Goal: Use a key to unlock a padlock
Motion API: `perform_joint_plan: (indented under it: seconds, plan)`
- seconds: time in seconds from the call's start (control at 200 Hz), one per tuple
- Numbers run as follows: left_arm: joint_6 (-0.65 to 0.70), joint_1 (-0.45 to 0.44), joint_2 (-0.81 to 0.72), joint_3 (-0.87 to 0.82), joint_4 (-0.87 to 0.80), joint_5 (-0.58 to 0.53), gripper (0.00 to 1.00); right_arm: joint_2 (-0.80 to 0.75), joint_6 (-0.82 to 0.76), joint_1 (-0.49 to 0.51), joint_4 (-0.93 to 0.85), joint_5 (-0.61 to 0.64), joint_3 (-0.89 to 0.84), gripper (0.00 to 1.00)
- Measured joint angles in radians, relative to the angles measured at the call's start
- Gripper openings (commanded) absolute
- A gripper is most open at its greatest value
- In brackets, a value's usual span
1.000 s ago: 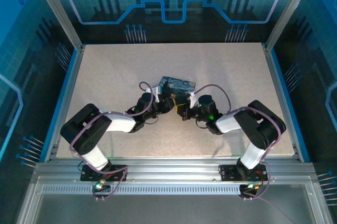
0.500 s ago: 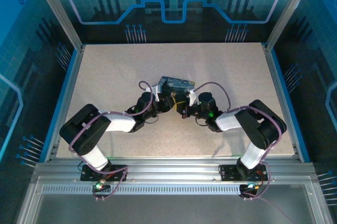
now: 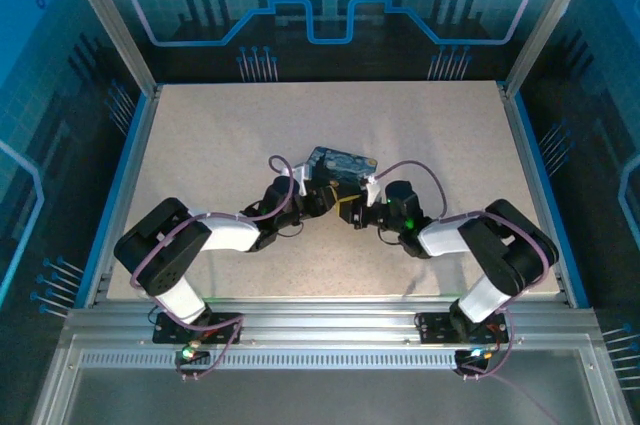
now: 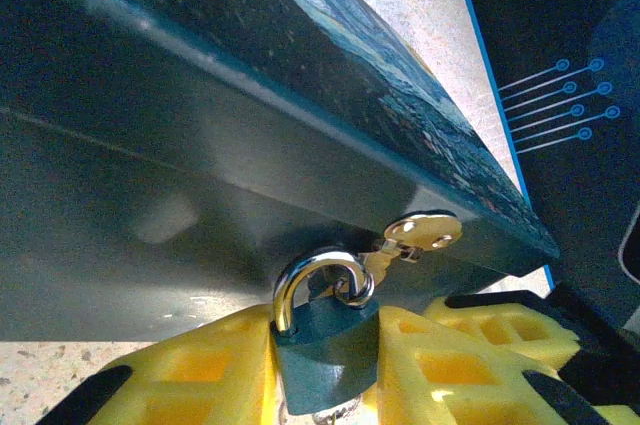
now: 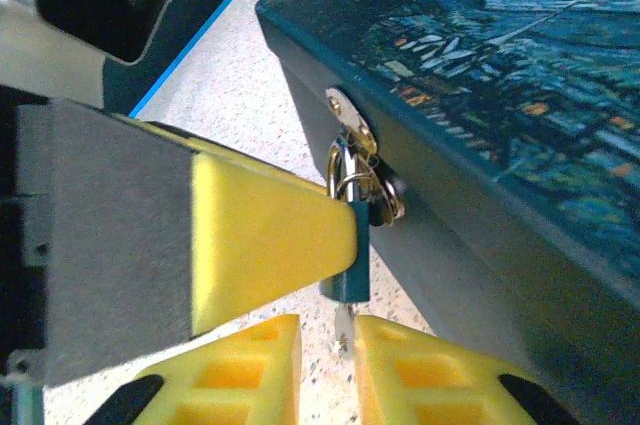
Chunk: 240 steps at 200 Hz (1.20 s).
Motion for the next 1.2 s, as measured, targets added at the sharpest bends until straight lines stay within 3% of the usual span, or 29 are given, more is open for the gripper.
perform_joint_plan:
  seconds: [0.19, 0.525, 1.2]
  plan:
    - [0.0, -0.001, 0.0, 0.0, -0.006, 0.0, 0.29, -0.067, 0.004, -0.005, -0.024, 0.0, -0.047, 0.31]
    - [0.0, -0.001, 0.0, 0.0, -0.006, 0.001, 0.28, -0.092, 0.062, -0.022, -0.044, -0.055, -0.07, 0.31]
    - [-0.019, -0.001, 0.0, 0.0, -0.006, 0.008, 0.28, 0.046, 0.129, -0.013, 0.045, -0.051, -0.025, 0.25]
